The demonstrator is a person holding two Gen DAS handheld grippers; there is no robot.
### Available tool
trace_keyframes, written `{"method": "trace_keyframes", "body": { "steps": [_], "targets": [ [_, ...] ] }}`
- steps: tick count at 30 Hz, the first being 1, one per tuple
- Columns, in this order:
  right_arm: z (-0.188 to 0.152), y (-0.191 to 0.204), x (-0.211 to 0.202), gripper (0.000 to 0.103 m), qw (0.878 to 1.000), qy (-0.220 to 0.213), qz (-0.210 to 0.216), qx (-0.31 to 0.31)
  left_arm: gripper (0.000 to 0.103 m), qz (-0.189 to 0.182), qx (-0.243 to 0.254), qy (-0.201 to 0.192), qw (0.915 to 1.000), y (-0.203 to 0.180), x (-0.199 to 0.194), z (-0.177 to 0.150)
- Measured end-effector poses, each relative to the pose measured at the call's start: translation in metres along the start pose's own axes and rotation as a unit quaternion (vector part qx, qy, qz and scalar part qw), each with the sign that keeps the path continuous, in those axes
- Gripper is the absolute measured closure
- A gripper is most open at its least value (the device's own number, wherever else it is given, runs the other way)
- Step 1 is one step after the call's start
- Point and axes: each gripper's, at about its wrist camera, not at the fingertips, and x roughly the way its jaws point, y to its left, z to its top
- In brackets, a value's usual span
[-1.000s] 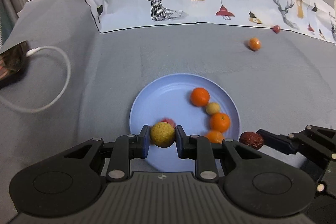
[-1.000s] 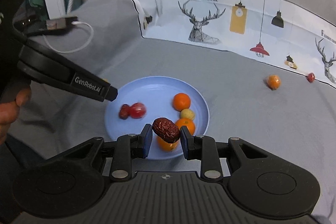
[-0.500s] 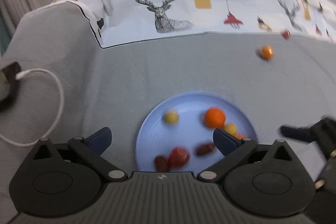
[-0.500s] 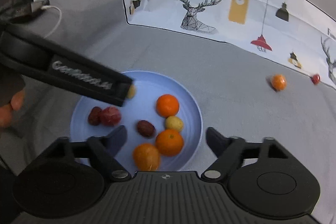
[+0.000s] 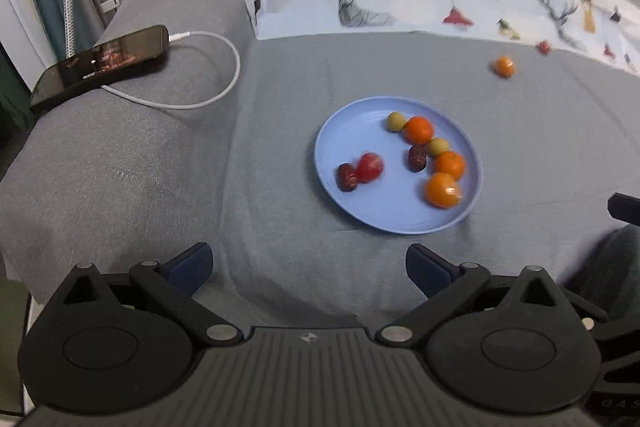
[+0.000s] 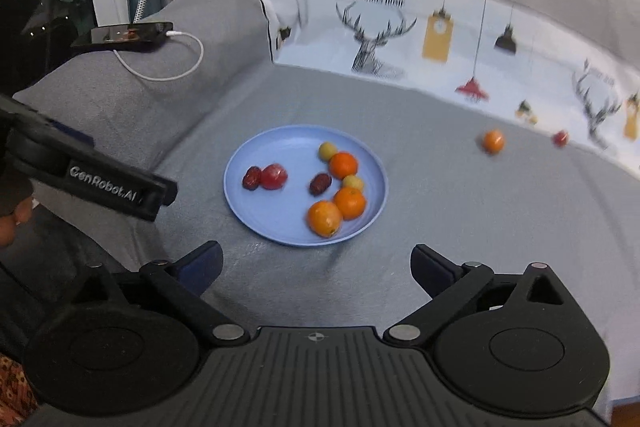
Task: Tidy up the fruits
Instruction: 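Withdraw both tools from the plate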
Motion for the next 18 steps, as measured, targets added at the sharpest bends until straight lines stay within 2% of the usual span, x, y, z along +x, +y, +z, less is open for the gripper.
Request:
{"method": "trace_keyframes", "body": {
  "steps": [6,18],
  "targets": [
    [-0.005,0.003,-0.044,0.001,0.999,-0.043,-0.022,-0.013,0.000,-0.003,0.011,-0.053,0.9985,-0.010,-0.040,-0.005],
    [-0.017,0.014,-0.083,0.001,0.995,-0.091,-0.038,-0.018,0.000,0.000,0.024,-0.096,0.9951,-0.019,-0.088,-0.029]
  ]
}}
